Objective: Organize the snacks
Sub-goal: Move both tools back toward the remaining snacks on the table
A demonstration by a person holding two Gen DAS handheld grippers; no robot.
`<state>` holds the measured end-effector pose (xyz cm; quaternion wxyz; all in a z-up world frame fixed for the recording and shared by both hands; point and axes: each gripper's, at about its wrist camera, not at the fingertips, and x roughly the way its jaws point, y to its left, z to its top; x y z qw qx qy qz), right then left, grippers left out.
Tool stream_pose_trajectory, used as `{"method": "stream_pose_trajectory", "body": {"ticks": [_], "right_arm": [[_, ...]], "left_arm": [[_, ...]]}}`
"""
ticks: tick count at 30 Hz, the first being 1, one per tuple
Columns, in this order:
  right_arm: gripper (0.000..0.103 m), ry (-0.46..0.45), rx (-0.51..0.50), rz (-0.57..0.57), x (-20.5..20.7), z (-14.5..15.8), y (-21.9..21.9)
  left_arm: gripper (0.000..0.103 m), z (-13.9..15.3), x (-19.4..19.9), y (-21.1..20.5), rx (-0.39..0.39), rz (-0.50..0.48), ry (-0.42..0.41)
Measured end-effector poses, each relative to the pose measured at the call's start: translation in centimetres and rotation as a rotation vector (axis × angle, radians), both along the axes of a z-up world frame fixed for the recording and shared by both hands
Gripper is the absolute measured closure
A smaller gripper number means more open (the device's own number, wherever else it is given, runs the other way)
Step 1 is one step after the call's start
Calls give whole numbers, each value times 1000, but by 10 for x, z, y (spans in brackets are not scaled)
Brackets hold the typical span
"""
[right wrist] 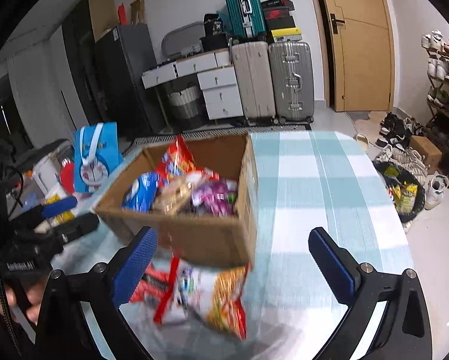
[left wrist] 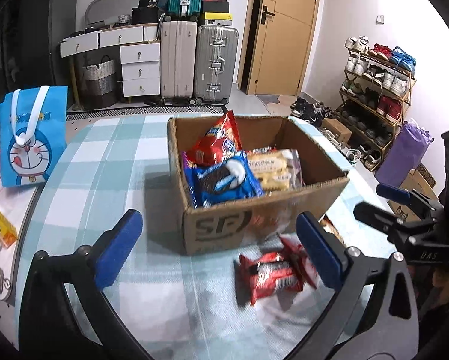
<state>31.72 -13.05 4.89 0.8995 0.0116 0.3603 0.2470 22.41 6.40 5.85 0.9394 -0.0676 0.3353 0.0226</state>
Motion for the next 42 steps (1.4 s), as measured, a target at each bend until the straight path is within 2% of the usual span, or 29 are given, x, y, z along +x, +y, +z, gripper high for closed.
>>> {"method": "stream_pose_trajectory", "body": {"ticks": [6,10,13,25,32,42], "right_arm": [[1,70,-35,21,-24,-22,-1],[1,122,-12,44,-34,-34,-1],[1,142,-31,55,-38,-40,2],[1,241,-4,74,-25,-52,5],[1,251,-17,125,-25,-57,22],[1,277,-27,108,-9,-66,37]], "left_arm": [[1,-10,-19,3,0,18,22],[1,-22,-19,6,-21,32,44],[1,-32,-19,6,-38,38,65],[1,-69,-17,-4,-47,29,136],[1,-78,-19,1,-51,44,158],[1,-85,-17,11,-68,54,168]]}}
